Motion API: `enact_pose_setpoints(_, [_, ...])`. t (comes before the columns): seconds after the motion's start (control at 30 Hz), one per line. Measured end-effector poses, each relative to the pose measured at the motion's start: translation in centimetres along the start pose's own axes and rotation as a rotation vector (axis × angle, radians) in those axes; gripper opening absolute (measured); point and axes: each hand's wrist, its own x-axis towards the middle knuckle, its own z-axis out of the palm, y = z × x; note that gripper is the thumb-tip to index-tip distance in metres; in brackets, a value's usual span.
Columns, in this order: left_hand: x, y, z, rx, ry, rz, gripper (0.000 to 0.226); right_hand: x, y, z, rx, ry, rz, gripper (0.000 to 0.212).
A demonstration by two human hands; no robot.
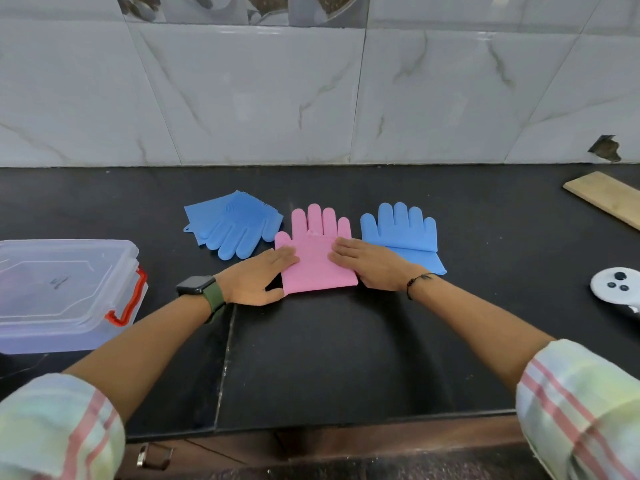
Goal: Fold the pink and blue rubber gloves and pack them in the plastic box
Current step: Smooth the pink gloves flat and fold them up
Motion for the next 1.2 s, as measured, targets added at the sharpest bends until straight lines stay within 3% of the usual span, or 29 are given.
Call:
enact_pose_setpoints(0.13, [-0.2,-0.4,0.4,-0.059,0.004,0.013,0.078,-0.4,-0.8,0.4,0.235,0.087,0.102,0.054])
enact_pose_setpoints(0.23, [-0.4,-0.1,0.9,-0.139,0.057,-0.017,0.080,-0.3,-1.4,0.1,0.500,0.195,0.244,0.041])
enact_pose_setpoints(0.4, [0.5,1.1,0.9,-0.409,0.365,-0.150,0.042,0.6,-1.7,-1.5,0.720,0.256,0.428,0.028])
enact_pose_setpoints(0.5, [0.9,1.8,0.2,-0.718,0.477,-0.293,0.033,0.9,-2.3,-2.6,0.911,0.376,0.483,0.026])
enact_pose_setpoints(0.67, [0.9,2.6,-0.4,-0.970,0.475,-0.334,0.028,1.1,-4.2,-2.4,0.962,0.605,0.618,0.034])
enact_pose_setpoints(0.83, [2.0,4.0,-0.2,-0.974,0.600,-0.421,0.036,0.6,-6.5,-0.7,1.149,0.865,0.704,0.027])
enact_pose_setpoints(0.93, [2.7,4.6,0.1,-0.883,0.646,-0.480,0.036,0.3,-6.8,0.0,1.097,0.827,0.719,0.041])
enact_pose_setpoints(1.03, [3.4,4.9,0.2,-0.762,0.682,-0.556,0.039,1.5,-6.1,0.0,0.854,0.708,0.810,0.046])
enact_pose_setpoints(1.2, [4.1,5.0,-0.4,-0.653,0.668,-0.720,0.017,3.9,-5.7,-0.8,0.507,0.557,0.912,0.050])
